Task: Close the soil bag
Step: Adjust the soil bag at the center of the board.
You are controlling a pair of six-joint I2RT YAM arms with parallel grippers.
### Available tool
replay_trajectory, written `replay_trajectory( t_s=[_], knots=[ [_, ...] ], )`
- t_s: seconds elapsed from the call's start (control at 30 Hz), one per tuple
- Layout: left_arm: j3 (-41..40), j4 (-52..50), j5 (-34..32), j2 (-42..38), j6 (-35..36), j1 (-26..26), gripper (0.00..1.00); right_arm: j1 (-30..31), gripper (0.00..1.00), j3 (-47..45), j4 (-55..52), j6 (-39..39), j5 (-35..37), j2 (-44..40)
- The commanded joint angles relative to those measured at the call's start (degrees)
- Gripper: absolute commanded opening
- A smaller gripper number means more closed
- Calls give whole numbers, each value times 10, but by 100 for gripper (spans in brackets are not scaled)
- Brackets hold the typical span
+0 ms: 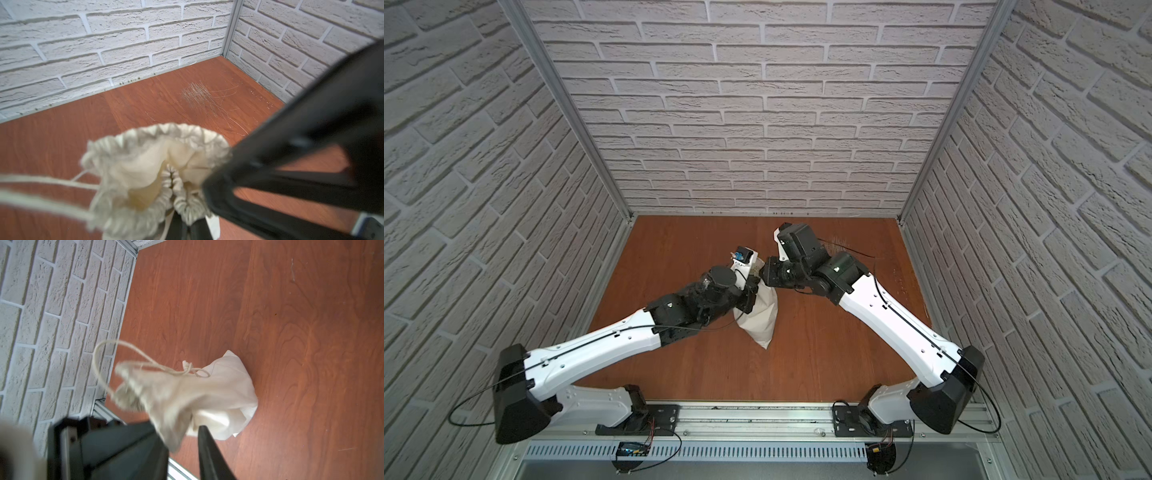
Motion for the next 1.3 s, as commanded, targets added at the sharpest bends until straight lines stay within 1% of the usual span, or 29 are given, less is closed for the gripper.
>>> replay_trajectory(
  t_s=[0.0,0.07,0.1,0.17,0.27,0.37,0.43,0.5,0.6,0.7,0.87,1.07,1.27],
  knots=[
    [-7,38,159,-31,30,64,0,-30,43,-18,18,-13,-4,-54],
    [8,25,239,-34,50,100,0,-50,47,-30,20,-21,-11,-73],
    [19,21,294,-31,61,117,0,-57,48,-38,23,-28,-15,-82],
    [43,11,376,-20,85,138,0,-70,48,-51,31,-43,-25,-93],
    [94,-33,446,15,130,150,0,-87,49,-71,42,-63,-36,-100],
    [161,-88,518,63,180,159,0,-99,49,-88,65,-83,-54,-104],
    [212,-133,566,107,213,164,0,-102,53,-86,74,-109,-80,-102],
    [252,-178,596,143,243,167,0,-103,57,-69,53,-130,-80,-96],
    [292,-230,622,187,271,169,0,-107,64,-52,28,-146,-63,-94],
    [294,-233,651,203,273,167,0,-111,72,-34,4,-158,-59,-90],
    [280,-239,636,198,281,148,0,-113,79,13,-44,-176,-60,-66],
    [269,-249,626,188,288,140,0,-113,78,85,-113,-202,-52,-13],
    [264,-253,620,185,291,138,0,-113,72,147,-175,-223,-37,29]
  ],
)
